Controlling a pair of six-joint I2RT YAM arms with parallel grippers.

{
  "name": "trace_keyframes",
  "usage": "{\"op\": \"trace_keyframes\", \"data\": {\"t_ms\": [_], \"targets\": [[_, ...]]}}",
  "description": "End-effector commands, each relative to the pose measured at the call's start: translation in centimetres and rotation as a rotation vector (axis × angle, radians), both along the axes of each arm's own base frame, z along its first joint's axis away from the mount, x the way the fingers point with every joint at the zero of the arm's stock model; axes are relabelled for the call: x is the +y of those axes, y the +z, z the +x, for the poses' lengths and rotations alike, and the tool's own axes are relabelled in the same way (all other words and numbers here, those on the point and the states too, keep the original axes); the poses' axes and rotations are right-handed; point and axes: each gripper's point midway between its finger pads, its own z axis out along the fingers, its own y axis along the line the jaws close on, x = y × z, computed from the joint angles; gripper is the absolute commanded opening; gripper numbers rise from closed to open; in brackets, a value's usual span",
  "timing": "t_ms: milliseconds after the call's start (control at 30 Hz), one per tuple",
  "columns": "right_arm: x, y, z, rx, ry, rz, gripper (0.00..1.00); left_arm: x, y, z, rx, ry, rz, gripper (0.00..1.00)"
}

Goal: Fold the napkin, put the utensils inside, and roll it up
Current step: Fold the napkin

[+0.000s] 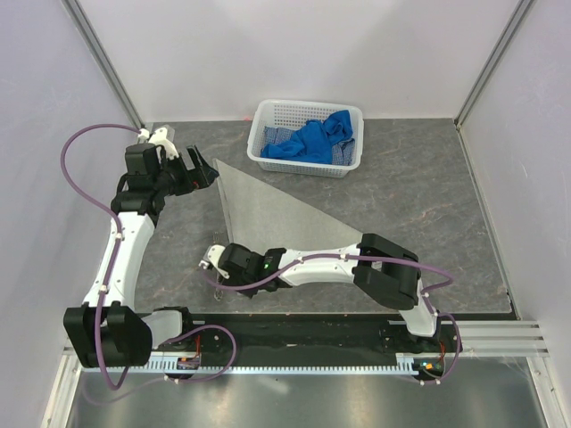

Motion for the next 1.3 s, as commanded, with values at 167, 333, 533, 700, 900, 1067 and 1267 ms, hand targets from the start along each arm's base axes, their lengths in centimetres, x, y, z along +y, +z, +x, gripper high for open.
{"op": "trace_keyframes", "data": {"t_ms": [167,333,533,700,900,1067,1267], "targets": [[0.9,0.3,1.0,0.000,-0.023,0.023,0.31,-0.2,0.3,0.1,-0.017,-0.025,-0.003,1.00],[1.0,0.2,0.9,0.010,-0.020,0.026,0.26,-0.2,0.2,0.2,-0.016,-0.027,-0.002,1.00],[1.2,1.1,0.7,0.015,-0.011,0.047,0.04,-0.2,0.3,0.2,-0.019,-0.026,-0.003,1.00],[1.3,2.4,0.7,0.014,-0.009,0.074,0.00,-0.2,0.3,0.2,-0.017,-0.026,-0.003,1.00],[1.6,3.7,0.4,0.022,-0.005,0.106,0.00,-0.2,0.3,0.2,-0.018,-0.023,-0.002,1.00],[1.5,4.7,0.1,0.022,-0.012,0.127,0.00,-0.2,0.3,0.2,-0.016,-0.024,-0.004,1.00],[1.7,4.8,-0.1,0.032,-0.011,0.135,0.00,-0.2,0.2,0.2,-0.015,-0.024,-0.004,1.00]]}}
